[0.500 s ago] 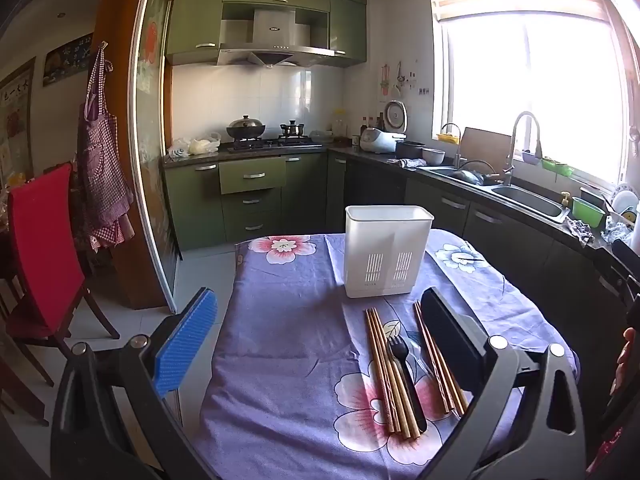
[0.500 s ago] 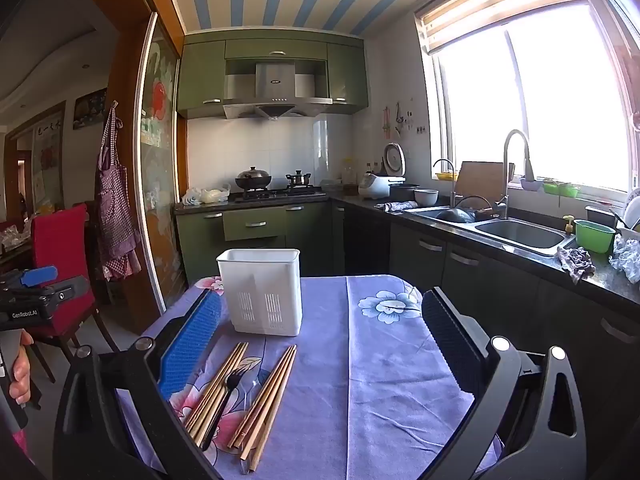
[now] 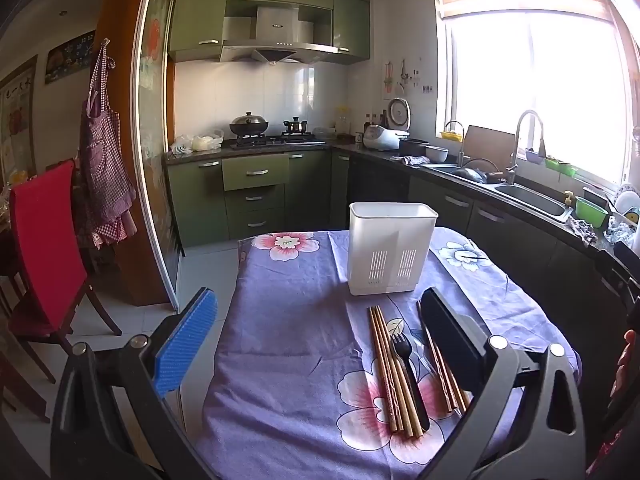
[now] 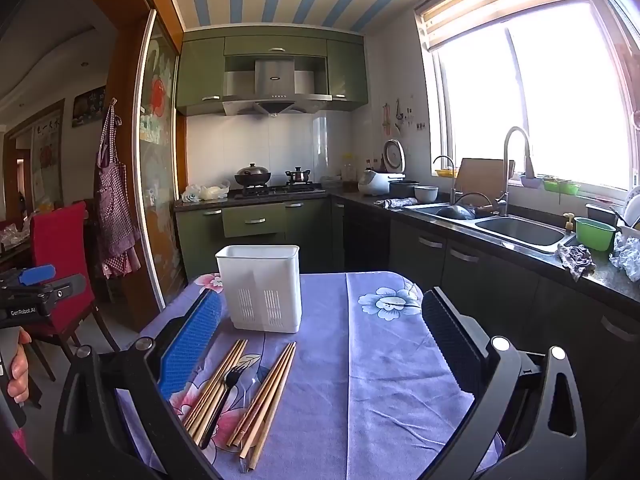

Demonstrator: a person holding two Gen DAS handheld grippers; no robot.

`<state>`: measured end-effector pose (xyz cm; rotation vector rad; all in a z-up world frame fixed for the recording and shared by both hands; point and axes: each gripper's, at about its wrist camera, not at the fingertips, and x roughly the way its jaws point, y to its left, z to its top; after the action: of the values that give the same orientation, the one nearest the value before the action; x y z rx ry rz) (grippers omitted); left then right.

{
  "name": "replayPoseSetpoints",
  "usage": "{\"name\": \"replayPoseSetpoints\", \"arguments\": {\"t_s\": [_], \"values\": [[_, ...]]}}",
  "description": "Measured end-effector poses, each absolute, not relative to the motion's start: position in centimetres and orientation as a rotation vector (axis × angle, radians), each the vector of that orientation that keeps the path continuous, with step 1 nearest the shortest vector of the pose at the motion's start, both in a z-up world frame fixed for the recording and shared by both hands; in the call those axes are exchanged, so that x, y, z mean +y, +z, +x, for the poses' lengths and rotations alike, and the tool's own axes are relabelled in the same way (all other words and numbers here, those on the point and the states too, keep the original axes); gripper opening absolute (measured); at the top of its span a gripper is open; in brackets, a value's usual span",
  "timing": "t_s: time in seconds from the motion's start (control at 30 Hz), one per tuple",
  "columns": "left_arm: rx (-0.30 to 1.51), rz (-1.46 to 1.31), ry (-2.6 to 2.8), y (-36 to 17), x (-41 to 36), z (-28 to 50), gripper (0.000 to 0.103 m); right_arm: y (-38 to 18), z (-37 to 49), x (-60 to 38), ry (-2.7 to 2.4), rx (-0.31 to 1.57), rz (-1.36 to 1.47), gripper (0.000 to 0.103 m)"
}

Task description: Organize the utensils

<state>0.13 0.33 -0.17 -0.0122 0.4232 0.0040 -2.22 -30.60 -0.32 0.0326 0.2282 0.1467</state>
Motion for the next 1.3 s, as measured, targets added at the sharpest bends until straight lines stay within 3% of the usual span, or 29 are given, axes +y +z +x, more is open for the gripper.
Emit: {"name": "replayPoseSetpoints", "arguments": {"t_s": [1.3], "values": [[0.447, -0.006, -0.001, -0.8, 0.1, 0.6, 0.097, -1.7, -0.9, -30.5, 0.140, 0.259, 0.036, 0.099]]}}
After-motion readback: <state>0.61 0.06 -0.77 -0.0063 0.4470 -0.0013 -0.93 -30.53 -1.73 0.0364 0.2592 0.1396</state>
